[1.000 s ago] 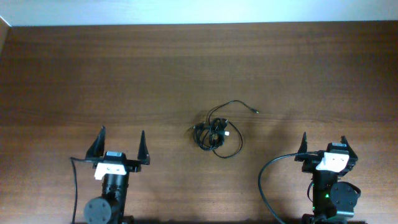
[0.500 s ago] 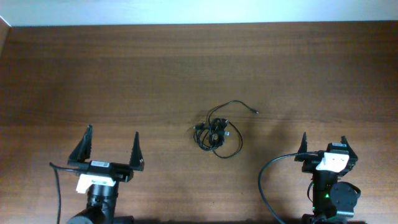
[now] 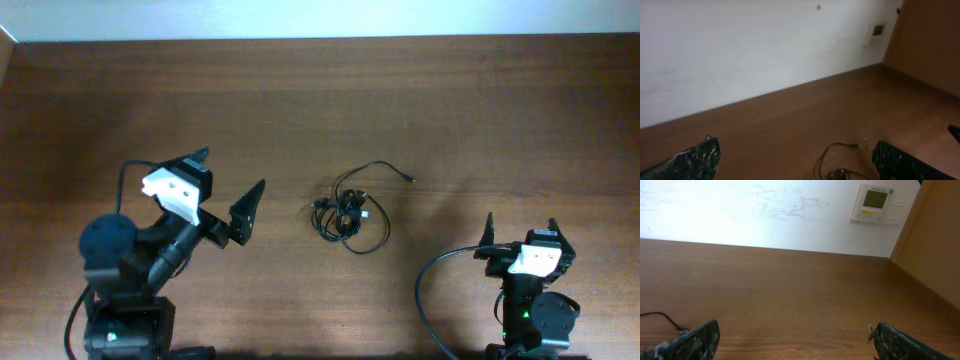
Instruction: Untangle cables
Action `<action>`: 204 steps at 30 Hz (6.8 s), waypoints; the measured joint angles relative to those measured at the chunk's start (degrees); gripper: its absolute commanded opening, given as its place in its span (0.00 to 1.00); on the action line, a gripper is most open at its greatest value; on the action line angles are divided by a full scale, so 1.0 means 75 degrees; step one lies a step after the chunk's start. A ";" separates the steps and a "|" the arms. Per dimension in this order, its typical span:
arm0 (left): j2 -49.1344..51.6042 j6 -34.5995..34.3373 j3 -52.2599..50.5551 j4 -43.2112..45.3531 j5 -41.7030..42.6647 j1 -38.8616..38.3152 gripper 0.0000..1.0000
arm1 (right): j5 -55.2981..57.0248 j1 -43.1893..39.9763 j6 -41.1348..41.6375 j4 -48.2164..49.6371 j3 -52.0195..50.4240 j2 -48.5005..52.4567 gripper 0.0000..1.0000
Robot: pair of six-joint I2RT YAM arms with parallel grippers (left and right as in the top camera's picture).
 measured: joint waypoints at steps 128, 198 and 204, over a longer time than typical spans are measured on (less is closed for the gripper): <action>0.7641 -1.2974 0.3687 -0.4229 -0.4937 -0.6566 0.00 | -0.2908 0.5517 0.9655 0.4855 -0.0032 0.5027 0.04; 0.5683 -1.2496 -0.2911 0.2926 -0.1909 -0.3786 0.15 | -0.1113 0.5537 0.9235 0.1585 -0.0035 0.4931 0.98; 0.6033 -1.3286 -0.3005 0.3386 -0.1626 -0.3786 0.00 | -0.1163 0.5537 0.9221 0.1585 -0.0035 0.4931 0.86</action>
